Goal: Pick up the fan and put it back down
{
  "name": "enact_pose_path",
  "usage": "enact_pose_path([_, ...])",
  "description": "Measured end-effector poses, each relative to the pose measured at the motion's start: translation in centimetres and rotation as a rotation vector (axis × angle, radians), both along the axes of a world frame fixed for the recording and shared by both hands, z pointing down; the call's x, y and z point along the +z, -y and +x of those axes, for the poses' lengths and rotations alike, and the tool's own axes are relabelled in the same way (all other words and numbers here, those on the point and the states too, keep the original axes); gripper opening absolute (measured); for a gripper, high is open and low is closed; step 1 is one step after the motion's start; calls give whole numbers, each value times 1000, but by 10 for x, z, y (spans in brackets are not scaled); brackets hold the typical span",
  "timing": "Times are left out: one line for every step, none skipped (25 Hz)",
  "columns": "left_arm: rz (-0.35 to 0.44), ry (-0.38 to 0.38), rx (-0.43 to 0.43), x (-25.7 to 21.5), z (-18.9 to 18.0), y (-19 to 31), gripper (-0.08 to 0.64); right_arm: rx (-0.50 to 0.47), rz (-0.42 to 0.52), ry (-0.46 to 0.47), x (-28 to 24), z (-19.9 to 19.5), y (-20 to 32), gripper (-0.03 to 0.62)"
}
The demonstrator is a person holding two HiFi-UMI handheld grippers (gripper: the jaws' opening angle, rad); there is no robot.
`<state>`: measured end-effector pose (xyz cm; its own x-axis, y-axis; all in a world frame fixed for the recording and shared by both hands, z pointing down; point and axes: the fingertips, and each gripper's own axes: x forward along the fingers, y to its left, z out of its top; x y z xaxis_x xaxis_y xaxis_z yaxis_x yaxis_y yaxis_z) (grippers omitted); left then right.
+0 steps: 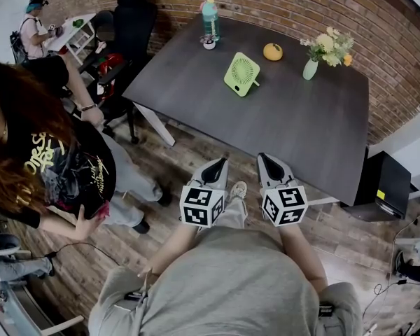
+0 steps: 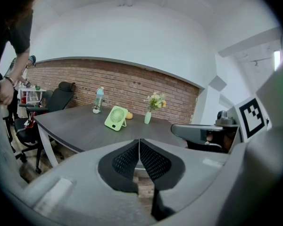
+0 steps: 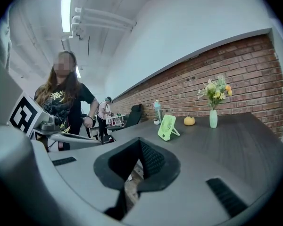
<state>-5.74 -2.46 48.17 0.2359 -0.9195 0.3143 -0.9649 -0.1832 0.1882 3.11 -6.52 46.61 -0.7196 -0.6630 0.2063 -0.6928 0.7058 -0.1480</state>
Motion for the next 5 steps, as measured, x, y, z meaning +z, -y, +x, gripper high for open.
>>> enact_pose_path([1,-1,-1,0,0,0,25,-1,0,0,0,0,-1,0])
enact_pose_path([2,-1,-1,0,0,-1,25,-2,0,0,1,-1,-1,1])
enact_pose_path([2,-2,-1,1,0,-1,25,-3,0,-1,1,-1,-2,0])
enact_pose_path([2,-2,-2,1,0,-1,25,-4,0,-1,2,-1,-2,0])
enact_pose_path([1,-2,-2,2,0,-1,25,-5,0,-2,2,-1,-3,0])
